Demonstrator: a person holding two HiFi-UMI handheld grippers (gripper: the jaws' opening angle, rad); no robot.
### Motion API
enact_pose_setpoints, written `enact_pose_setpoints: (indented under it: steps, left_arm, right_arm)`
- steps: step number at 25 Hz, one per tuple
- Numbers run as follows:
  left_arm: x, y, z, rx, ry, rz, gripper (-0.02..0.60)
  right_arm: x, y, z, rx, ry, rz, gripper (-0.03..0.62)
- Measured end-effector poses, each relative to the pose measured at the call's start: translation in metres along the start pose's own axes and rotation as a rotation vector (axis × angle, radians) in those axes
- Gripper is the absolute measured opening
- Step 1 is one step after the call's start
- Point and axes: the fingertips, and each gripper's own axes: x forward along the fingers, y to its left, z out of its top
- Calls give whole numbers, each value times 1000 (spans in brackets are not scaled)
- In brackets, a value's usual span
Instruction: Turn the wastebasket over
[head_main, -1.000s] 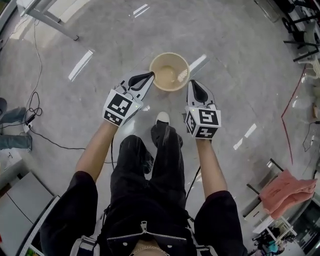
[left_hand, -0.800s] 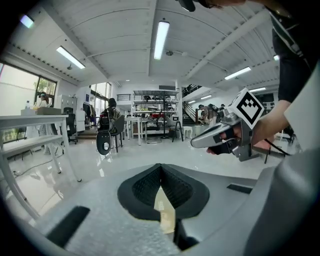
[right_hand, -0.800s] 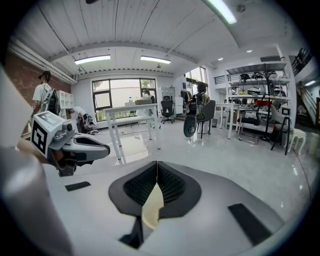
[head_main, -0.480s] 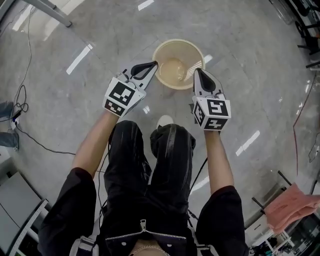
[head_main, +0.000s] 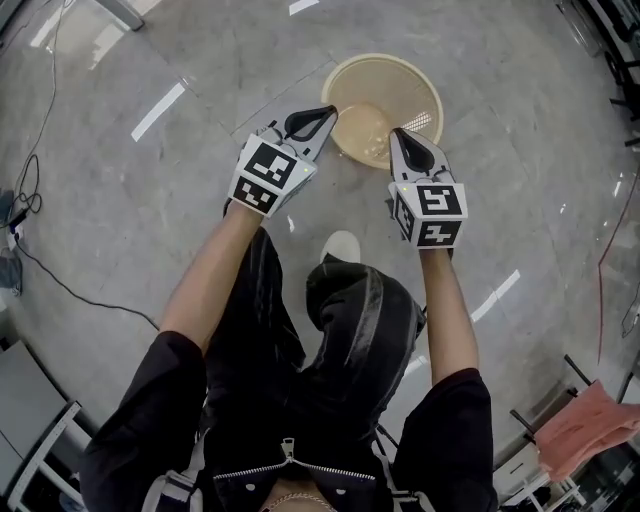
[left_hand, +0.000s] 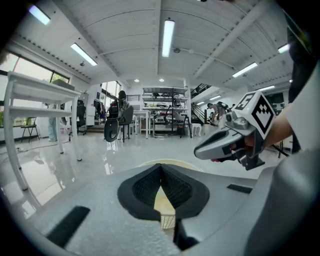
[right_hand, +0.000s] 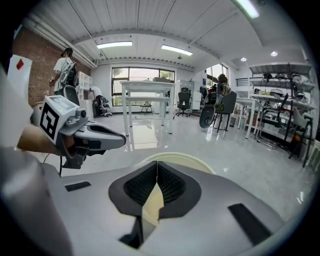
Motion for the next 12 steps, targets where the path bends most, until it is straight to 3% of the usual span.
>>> enact_pose_setpoints:
  steps: [5,10,12]
  left_arm:
    - [1,7,-25,-89,-59,44,5]
    - [1,3,-54,-112,-72,62,5]
    - [0,2,-49,-99,-97,59,5]
  right_arm:
    - [16,39,-27,-91,55,93,12]
    - [24,53,-55,-223,117,95,14]
    - [28,59,-68,-243,146,114,31]
